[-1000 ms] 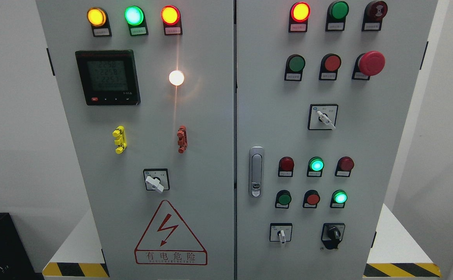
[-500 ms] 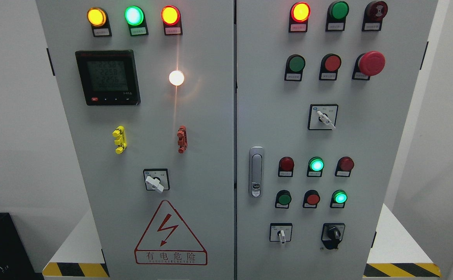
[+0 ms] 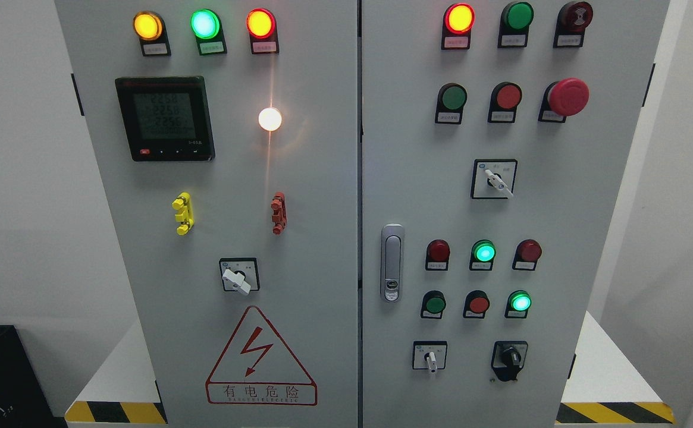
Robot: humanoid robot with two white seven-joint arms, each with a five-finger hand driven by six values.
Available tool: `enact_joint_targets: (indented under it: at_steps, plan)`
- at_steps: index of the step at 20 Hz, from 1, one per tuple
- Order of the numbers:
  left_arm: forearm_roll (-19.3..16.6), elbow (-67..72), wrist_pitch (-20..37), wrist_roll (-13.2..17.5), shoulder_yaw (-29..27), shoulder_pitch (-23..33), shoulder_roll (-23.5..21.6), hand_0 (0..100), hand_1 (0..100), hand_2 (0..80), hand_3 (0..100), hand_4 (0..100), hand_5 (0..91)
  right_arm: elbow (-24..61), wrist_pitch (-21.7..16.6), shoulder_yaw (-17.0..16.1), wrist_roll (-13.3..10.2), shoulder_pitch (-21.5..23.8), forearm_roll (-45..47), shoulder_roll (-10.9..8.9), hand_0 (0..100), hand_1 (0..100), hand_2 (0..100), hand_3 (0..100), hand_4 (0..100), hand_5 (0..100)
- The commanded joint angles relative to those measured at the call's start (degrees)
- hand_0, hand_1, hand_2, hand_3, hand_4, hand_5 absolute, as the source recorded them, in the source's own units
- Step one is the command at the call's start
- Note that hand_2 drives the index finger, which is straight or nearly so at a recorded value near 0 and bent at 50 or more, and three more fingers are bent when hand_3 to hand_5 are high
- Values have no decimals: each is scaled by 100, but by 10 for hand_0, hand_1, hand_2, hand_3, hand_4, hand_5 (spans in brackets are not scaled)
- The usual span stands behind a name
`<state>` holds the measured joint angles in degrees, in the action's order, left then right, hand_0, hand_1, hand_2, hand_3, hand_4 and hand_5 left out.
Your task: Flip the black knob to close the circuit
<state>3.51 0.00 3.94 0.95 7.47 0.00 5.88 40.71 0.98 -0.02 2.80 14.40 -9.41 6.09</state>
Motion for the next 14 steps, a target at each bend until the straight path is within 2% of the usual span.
enact_joint_targets:
  at_steps: [1, 2, 3, 5, 9, 14]
  plan:
    - [0, -132, 1, 2, 0, 123, 1, 120, 556, 0, 0, 0, 0, 1658, -116, -112, -315, 37, -921, -98, 0, 223, 424, 576, 510, 380]
    - [0, -132, 1, 2, 0, 123, 1, 120, 556, 0, 0, 0, 0, 1773, -107, -112, -377, 37, -1044, -107, 0, 221, 489, 642, 589, 476]
    - [0, -132, 1, 2, 0, 123, 1, 120, 556, 0, 0, 0, 0, 1861, -107, -112, -447, 19, -1184, -116, 0, 220, 498, 652, 602, 498]
    - [0, -132, 1, 2, 0, 123, 1, 120, 556, 0, 0, 0, 0, 1984, -124, -112, -605, -25, -1544, -125, 0, 214, 602, 752, 684, 625]
    - [0, -132, 1, 2, 0, 123, 1, 120, 556, 0, 0, 0, 0, 2291, -274, -121, -930, -43, -2291, -125, 0, 156, 757, 869, 761, 776]
    - [0, -132, 1, 2, 0, 123, 1, 120, 556, 0, 0, 0, 0, 2941, -283, -139, -984, -8, -3355, -125, 0, 43, 862, 951, 822, 885]
